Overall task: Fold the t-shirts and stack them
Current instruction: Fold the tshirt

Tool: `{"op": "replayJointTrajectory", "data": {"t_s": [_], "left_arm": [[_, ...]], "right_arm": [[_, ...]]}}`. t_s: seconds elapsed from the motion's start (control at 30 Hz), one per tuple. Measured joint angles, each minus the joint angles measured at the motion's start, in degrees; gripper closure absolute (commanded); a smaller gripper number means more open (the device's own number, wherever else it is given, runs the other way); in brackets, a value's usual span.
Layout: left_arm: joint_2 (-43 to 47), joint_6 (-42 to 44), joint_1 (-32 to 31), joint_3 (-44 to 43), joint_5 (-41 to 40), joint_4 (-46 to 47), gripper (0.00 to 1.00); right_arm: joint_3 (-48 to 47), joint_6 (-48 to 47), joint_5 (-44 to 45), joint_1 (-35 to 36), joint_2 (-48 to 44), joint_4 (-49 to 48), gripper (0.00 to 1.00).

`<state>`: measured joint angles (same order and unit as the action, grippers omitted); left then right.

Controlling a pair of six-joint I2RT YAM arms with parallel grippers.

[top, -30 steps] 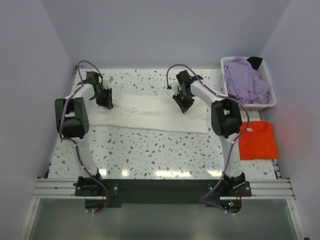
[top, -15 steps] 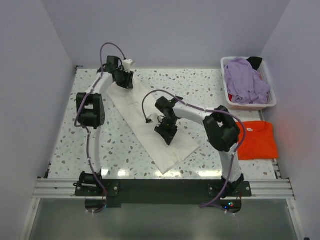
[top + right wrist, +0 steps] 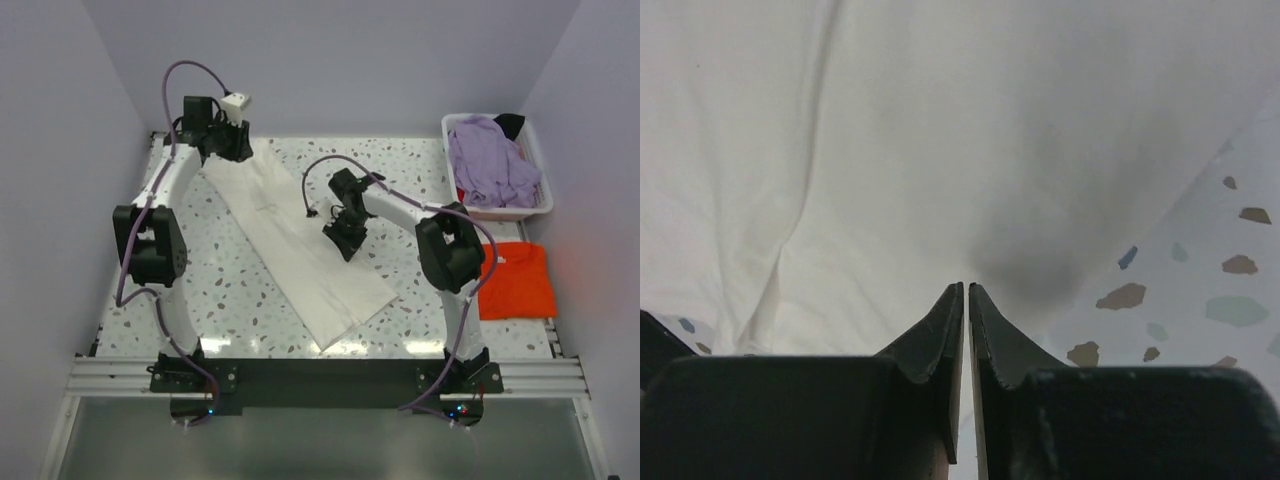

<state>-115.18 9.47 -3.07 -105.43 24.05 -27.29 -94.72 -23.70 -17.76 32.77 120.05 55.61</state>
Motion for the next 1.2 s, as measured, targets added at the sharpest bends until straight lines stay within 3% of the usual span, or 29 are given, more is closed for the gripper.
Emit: {"op": "replayJointTrajectory", "data": {"t_s": [0.23, 0.4, 0.73, 1.0, 1.1, 1.2], "left_arm": [[0.0, -0.4, -0.1, 9.1, -2.6, -2.6, 0.65], [-1.1, -0.9, -0.4, 10.6, -5.0, -4.2, 0.65], [-11.8, -0.4, -5.8, 7.2, -7.1, -5.6, 0.7], [-24.2, -2.1, -12.9, -11.3, -5.6, -5.9, 0.72], [-28.5, -3.5, -14.3, -17.9, -3.7, -3.8, 0.63], [-29.1, -4.5, -14.4, -18.5, -2.9, -1.4, 0.58]], "right_arm": [[5.5, -0.7, 1.8, 2.2, 0.7, -2.6, 0.96], [11.7, 0.1, 1.6, 4.3, -3.1, -5.6, 0.96], [21.4, 6.2, -11.8, 11.7, -7.4, -6.8, 0.81], [18.8, 8.7, -15.8, -2.1, -12.1, -8.0, 0.8], [12.2, 9.0, -13.6, -7.4, -11.3, -9.0, 0.81], [4.3, 9.6, -10.5, -9.7, -8.4, -10.4, 0.83]]}}
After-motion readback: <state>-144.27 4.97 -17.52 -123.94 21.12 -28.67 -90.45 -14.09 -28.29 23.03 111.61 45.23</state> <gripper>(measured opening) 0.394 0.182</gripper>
